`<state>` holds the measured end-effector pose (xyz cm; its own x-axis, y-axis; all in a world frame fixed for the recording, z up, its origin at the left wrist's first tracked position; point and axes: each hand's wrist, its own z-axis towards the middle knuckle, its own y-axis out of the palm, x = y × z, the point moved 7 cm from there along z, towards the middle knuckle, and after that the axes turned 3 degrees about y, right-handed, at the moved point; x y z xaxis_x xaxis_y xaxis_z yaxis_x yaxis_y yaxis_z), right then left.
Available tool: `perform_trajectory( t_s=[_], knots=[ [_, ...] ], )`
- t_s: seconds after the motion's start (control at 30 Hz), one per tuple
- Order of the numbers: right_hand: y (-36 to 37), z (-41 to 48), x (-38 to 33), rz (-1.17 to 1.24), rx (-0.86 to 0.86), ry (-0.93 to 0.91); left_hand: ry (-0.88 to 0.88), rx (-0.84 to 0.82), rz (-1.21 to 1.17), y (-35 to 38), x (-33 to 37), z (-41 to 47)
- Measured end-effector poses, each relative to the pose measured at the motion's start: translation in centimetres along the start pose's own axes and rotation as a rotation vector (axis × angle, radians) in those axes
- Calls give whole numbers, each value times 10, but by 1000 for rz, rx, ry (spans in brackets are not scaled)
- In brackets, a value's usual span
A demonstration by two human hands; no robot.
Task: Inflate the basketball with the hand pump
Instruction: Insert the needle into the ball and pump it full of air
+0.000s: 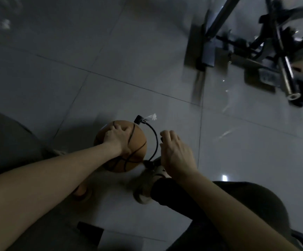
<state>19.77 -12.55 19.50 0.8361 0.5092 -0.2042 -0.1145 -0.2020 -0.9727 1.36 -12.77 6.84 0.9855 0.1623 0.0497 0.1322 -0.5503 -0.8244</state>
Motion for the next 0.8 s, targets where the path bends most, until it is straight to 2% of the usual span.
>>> perform_trajectory(
  t_s=[0.13,0.23,0.33,0.67,0.8],
  knots=[
    [-62,-17,-8,-77,96,-95,55,23,2,6,8,-6],
    [-72,-29,-12,-158,26,-220,66,34,-4,5,7,-8],
    [-53,-39,-10,-251,-71,-325,73,37,-22,-1,5,-6],
    [36,-20,-5,-150,-165,-113,34,39,45,2,18,8],
    [73,-10,4,-200,-237,-160,50,96,47,2,14,10]
  ],
)
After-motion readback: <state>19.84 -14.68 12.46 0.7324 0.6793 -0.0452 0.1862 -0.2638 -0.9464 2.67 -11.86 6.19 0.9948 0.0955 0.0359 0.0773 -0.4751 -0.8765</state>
